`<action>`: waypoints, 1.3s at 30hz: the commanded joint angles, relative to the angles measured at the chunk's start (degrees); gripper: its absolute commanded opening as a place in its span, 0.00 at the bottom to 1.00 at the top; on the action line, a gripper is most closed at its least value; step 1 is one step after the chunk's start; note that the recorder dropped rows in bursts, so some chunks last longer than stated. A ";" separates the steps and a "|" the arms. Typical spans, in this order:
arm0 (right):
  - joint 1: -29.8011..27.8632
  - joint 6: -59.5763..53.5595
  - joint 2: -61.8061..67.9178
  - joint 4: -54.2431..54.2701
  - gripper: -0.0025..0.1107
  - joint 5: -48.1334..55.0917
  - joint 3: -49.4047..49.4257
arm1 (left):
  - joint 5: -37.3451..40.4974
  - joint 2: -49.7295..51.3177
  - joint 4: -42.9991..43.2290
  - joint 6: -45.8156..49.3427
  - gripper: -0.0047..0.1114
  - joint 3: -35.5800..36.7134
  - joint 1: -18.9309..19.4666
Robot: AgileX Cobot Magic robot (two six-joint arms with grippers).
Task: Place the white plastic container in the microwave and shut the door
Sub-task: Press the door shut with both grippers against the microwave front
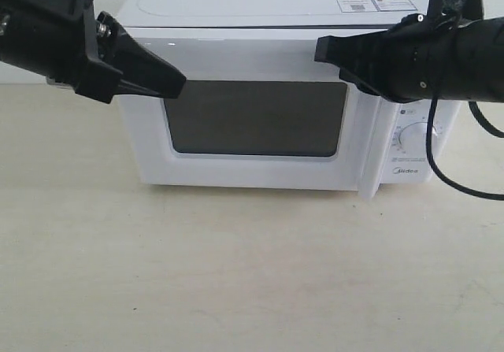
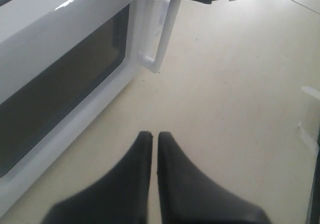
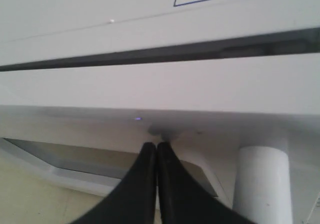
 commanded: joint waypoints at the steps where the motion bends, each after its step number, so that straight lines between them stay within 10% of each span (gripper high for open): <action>1: -0.51 -0.18 0.34 -0.23 0.02 -5.82 -0.35 | 0.46 -0.38 -0.77 -0.29 0.08 -0.17 -0.33; 39: -0.51 0.84 -6.49 -0.46 0.02 -4.00 -0.80 | 1.11 -1.51 1.05 -2.28 0.08 -0.17 -0.33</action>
